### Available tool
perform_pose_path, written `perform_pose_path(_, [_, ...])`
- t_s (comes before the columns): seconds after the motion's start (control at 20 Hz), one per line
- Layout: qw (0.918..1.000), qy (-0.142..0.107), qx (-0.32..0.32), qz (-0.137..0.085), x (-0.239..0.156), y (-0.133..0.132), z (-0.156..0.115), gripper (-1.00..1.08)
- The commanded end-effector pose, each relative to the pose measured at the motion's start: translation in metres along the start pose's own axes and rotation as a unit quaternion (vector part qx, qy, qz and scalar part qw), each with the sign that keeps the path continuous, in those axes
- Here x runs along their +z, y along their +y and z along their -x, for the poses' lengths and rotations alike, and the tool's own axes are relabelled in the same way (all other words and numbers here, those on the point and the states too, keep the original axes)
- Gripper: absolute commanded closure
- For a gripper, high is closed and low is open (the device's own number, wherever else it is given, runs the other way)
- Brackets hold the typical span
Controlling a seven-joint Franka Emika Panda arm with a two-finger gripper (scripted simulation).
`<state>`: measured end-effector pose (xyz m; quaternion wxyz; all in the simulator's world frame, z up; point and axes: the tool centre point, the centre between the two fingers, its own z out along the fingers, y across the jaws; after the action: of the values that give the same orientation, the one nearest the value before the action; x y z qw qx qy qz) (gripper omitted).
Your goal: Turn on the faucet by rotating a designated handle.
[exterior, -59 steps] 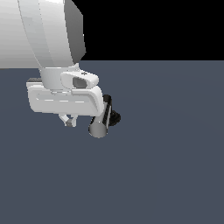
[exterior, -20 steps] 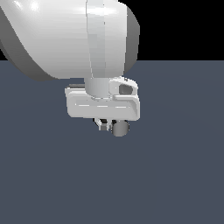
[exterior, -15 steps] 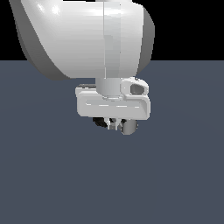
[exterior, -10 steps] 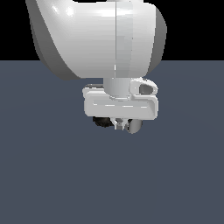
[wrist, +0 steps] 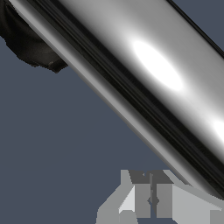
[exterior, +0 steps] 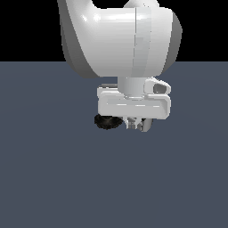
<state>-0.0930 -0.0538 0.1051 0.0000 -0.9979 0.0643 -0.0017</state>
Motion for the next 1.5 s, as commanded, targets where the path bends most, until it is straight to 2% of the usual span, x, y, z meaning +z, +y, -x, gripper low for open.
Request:
perform_pose_path(0.0, [1.0000,0.004,-0.002,-0.001,0.001,0.006,-0.013,1.08])
perform_pose_path(1.45, [1.0000,-0.001,0.007,0.000,0.006,0.092,-0.095,1.08])
